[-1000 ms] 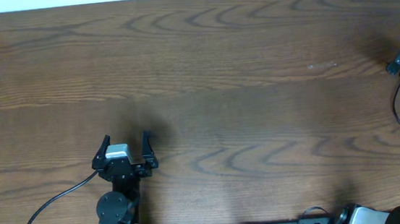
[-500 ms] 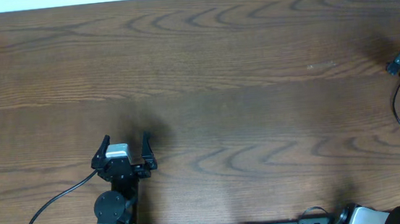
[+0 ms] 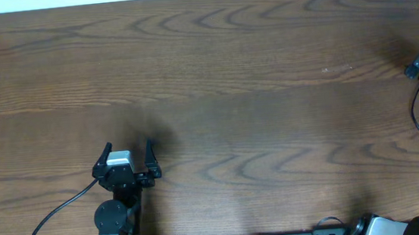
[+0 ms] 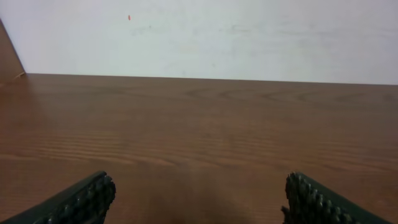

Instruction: Untangle cables

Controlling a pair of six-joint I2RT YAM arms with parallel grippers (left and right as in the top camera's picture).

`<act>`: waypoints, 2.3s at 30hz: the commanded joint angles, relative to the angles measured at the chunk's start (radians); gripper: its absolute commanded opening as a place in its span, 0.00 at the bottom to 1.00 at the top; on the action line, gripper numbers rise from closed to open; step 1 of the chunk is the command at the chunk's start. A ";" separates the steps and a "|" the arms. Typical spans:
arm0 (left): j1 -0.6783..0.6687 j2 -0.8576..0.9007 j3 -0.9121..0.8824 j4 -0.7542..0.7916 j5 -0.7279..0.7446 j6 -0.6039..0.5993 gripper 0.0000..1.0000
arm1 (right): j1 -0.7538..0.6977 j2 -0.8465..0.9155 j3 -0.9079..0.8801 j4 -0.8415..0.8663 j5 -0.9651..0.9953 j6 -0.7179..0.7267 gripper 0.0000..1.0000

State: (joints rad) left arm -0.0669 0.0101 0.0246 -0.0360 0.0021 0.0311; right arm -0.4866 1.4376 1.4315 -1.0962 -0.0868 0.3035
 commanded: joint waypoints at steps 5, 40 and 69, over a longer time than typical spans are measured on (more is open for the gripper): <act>0.005 -0.008 -0.021 -0.036 0.013 -0.002 0.88 | 0.006 -0.005 0.014 0.000 -0.002 0.003 0.99; 0.005 -0.006 -0.021 -0.035 0.013 -0.002 0.88 | 0.006 -0.005 0.014 0.000 -0.002 0.003 0.99; 0.005 -0.006 -0.021 -0.035 0.013 -0.002 0.88 | 0.105 -0.291 -0.397 0.576 0.024 0.026 0.99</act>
State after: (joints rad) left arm -0.0669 0.0105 0.0246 -0.0372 0.0170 0.0288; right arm -0.4248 1.2163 1.1709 -0.6487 -0.0689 0.3145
